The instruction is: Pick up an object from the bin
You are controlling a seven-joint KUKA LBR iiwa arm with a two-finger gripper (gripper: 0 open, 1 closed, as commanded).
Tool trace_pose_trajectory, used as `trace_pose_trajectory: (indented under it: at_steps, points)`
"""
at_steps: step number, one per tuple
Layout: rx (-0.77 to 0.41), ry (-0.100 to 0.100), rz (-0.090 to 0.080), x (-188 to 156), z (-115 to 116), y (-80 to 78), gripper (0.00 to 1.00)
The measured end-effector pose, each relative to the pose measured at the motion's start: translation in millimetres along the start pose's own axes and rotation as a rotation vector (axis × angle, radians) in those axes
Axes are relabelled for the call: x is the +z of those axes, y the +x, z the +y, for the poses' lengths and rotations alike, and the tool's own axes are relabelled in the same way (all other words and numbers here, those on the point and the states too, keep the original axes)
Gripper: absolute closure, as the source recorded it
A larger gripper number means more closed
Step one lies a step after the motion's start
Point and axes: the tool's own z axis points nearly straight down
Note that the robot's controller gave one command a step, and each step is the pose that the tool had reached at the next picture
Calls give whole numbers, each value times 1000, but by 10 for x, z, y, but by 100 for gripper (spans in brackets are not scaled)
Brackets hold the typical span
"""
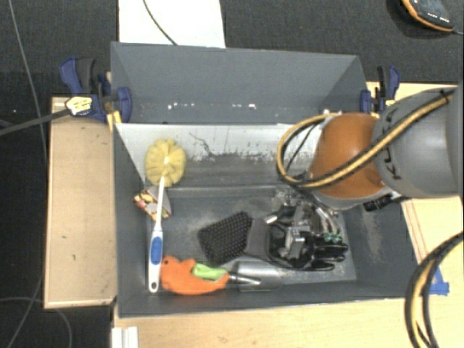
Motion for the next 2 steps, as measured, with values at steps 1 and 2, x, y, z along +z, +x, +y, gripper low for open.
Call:
trace_pose_trajectory:
  at_steps: [1, 2]
  points:
    - [-77, -1, -3, -565, 102, -454, 100]
    - [-76, -1, -3, -565, 101, -454, 0]
